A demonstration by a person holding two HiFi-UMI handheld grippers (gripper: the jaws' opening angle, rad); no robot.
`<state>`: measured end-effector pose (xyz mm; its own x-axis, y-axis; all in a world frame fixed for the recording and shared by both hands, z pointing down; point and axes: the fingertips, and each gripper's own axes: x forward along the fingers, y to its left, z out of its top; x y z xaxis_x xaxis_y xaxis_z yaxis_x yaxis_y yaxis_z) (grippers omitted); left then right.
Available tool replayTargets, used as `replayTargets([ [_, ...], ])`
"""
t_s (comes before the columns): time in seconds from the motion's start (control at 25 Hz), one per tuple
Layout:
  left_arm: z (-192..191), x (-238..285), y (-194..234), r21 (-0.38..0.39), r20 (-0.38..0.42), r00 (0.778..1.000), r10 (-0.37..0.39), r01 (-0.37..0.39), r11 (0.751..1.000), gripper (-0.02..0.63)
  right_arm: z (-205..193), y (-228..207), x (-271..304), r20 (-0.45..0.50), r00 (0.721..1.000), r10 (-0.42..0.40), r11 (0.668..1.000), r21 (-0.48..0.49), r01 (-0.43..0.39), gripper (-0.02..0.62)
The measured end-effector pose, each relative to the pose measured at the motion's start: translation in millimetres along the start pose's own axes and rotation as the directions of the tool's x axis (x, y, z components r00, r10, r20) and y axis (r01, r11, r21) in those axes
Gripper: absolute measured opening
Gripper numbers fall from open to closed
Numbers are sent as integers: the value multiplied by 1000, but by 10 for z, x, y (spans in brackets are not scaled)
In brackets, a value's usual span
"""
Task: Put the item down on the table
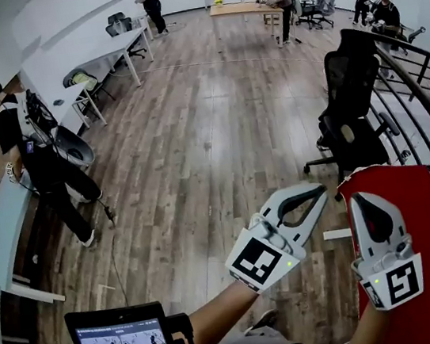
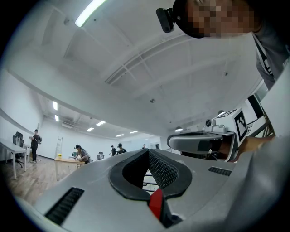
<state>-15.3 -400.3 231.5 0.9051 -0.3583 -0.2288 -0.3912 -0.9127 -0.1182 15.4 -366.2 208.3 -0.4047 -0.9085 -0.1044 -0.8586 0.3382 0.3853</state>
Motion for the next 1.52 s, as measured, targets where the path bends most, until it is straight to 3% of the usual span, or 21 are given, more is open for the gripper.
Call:
replayTargets([
  [0.28, 333, -1046, -93, -22, 0, 1000, 30, -30, 999, 2, 500, 977, -41, -4, 999, 37, 999, 5, -37, 3],
  [0.48, 285, -1296, -206, 13, -3, 1000, 13, -13, 1000, 2, 546, 1251, -110, 17, 999, 38, 999, -11, -38, 3],
  [0.68, 616, -1858, -530, 28, 13, 1000, -4, 3, 1000, 2, 979, 1757, -451, 29, 999, 14, 999, -30, -13, 3],
  [0.88, 1026, -2443, -1024, 27, 39, 999, -16, 15, 1000, 2, 1480, 2289, -1007, 28, 1000, -8, 998, -56, 10, 4],
  [1.16, 1334, -2836, -1838, 76, 52, 998, -24, 20, 997, 2, 1788, 2599, -1860, 48, 999, -18, 998, -65, 21, 3],
  [1.52, 1463, -3122, -3595, 63, 47, 999, 14, -17, 998, 2, 1895, 2940, -3655, 38, 999, 16, 999, -50, -14, 3],
])
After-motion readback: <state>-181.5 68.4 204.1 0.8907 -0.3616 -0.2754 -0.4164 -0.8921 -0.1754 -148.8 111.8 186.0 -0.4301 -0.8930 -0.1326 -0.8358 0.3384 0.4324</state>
